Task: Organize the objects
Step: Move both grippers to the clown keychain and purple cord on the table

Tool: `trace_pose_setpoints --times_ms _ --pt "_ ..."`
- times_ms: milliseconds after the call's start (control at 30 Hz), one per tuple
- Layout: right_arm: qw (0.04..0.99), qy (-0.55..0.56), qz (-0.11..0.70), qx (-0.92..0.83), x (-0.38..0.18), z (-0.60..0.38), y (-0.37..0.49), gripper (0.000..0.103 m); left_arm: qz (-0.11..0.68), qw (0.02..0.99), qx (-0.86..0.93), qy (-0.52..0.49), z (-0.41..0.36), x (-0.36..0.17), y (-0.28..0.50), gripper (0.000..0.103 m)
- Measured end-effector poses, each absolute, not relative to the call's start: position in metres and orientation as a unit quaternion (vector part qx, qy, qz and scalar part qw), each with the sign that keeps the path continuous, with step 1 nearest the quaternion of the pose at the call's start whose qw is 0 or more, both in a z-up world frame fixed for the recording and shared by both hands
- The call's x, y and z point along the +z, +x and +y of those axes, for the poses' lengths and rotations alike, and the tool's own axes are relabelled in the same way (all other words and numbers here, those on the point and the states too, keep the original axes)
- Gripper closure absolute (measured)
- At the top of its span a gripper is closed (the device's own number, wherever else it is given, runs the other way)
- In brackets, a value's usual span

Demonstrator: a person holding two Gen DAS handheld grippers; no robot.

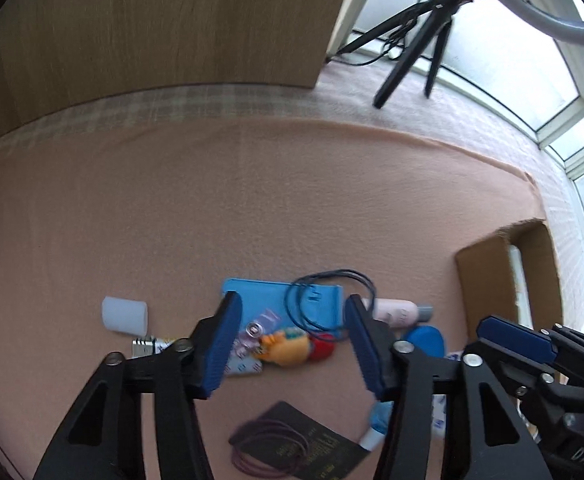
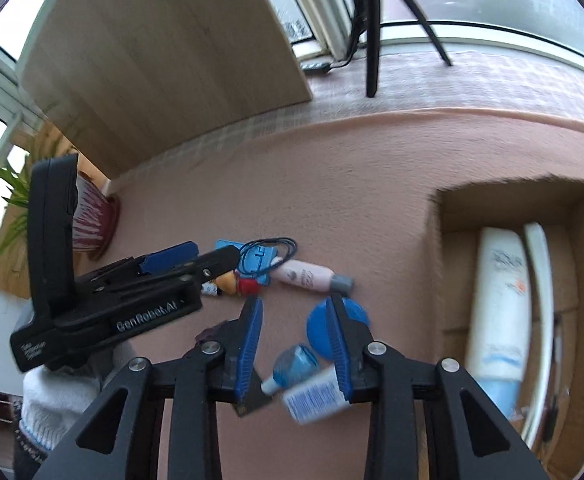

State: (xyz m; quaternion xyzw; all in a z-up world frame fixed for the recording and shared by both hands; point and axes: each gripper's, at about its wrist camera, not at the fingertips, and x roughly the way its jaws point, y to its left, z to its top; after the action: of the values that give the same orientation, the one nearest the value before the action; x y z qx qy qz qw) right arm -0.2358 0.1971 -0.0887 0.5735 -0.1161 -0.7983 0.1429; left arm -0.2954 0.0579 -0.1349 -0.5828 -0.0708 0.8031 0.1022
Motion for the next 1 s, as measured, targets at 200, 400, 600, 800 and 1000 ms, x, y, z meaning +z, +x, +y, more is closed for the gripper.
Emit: trace_pose_setpoints --times_ms 200,400,600,800,1000 --pt "0.112 0.589 -0.089 -0.795 -0.108 0.179 -0.264 0.079 -0.073 0.101 0.796 -0.592 0.053 -0.154 -0.307 0.066" --pt "0.076 0.610 -0.084 -0.784 -0.129 0.170 -0.284 0.079 -0.045 0.115 0.802 -0.584 0.061 -0.156 -0.305 0.073" --pt "0.077 0.638 -0.086 -0.761 -0.148 0.162 -0.287 0.079 -0.024 0.139 0.799 -0.585 0.059 -0.155 -0.289 0.077" --pt "0.113 0.650 -0.116 -0.743 -0.151 0.161 -0.261 0.080 -0.016 0.179 0.792 -0.583 0.060 -0.154 -0.258 0.077" --pt "0.126 0.645 -0.116 -0.744 -0.152 0.160 -0.225 0.081 -0.005 0.199 0.790 -0.580 0.062 -0.153 -0.229 0.077"
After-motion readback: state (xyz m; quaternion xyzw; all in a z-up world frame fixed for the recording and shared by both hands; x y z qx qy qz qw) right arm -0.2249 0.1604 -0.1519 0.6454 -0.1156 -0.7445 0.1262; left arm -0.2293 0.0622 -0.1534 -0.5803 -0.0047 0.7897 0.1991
